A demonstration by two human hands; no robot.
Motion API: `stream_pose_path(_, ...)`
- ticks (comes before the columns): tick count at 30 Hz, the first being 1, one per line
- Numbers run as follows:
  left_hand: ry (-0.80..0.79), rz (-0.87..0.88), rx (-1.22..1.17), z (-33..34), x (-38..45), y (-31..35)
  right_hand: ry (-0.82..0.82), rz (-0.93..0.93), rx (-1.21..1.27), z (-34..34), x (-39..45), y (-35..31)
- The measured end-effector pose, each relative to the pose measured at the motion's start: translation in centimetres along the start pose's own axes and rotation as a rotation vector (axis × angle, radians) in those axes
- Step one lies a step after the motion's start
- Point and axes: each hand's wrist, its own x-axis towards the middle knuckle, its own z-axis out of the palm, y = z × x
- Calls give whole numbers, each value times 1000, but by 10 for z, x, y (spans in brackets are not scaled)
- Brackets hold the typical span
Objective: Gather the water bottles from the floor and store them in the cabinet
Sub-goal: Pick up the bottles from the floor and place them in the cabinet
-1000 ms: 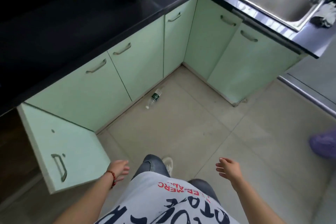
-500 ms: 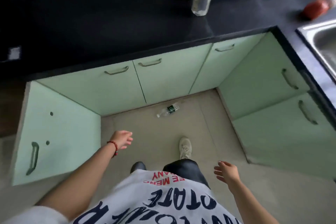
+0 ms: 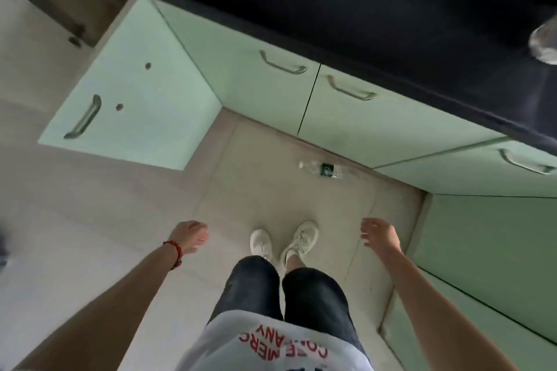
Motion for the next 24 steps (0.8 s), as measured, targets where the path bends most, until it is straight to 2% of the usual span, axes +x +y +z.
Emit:
stream_pose_path(3,1,-59,7,10,28,-6,18,6,-128,20,18,-7)
stream_pose_path(8,-35,6,34,45,86,-7,-33,-74,-362,54,68,-14)
stream_pose_path(14,-43,29,-70,88,180,-30,6,-157,-504,113,166,-4)
stream_pose_path(24,0,5,26,143,360,-102,1,-389,-769,206,331,27)
